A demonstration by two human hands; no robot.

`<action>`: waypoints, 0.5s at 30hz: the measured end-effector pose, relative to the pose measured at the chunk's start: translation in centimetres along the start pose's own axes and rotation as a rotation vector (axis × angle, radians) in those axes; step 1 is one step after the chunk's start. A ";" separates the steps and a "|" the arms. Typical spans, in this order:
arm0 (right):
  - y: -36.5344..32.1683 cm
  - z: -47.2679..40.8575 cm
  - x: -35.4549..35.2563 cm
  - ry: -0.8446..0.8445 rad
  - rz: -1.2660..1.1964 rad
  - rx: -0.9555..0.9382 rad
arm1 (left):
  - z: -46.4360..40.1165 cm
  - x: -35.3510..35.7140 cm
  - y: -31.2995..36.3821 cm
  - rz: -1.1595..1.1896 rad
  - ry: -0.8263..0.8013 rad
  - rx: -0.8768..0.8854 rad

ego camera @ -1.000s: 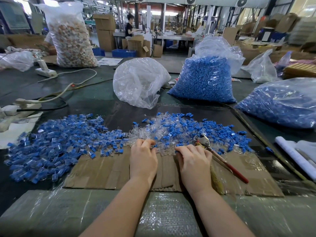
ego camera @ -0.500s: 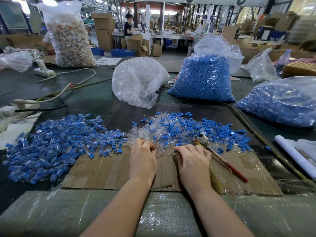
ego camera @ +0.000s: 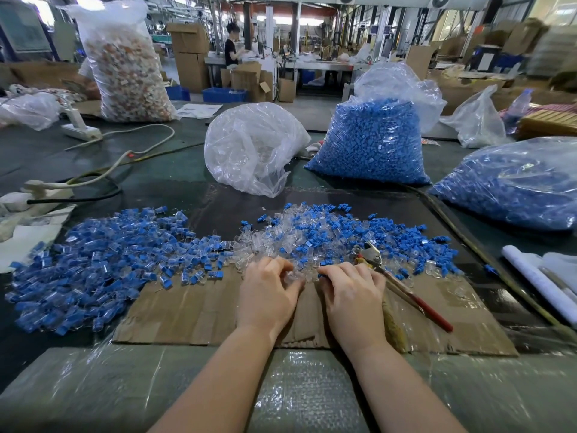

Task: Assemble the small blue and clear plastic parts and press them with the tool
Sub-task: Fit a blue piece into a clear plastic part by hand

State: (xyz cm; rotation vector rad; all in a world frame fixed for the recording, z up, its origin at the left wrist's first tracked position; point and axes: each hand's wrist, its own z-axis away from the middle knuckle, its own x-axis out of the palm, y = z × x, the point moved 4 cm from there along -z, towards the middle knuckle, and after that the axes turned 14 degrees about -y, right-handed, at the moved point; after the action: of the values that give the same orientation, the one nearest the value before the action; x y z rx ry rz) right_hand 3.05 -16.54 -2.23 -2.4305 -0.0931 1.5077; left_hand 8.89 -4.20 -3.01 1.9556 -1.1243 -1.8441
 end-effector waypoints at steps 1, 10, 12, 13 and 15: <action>0.0 0.0 0.0 -0.007 -0.001 0.002 | 0.0 0.1 0.1 -0.022 -0.018 0.015; 0.0 0.0 -0.2 -0.040 -0.041 0.002 | 0.1 -0.2 1.0 0.076 -0.060 0.118; 0.0 0.0 -0.3 -0.046 -0.050 -0.002 | 0.2 -0.4 1.0 0.096 -0.049 0.127; 0.0 0.0 -0.3 -0.055 -0.055 0.003 | 0.2 -0.5 1.0 0.104 -0.043 0.128; 0.0 -0.1 -0.2 -0.080 -0.064 0.007 | 0.2 -0.6 0.9 0.119 -0.031 0.119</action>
State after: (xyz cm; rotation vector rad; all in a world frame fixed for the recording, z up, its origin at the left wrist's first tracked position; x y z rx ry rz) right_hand 3.04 -16.65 -1.98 -2.3392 -0.1793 1.5743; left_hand 8.42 -4.36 -2.01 1.8822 -1.3584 -1.7891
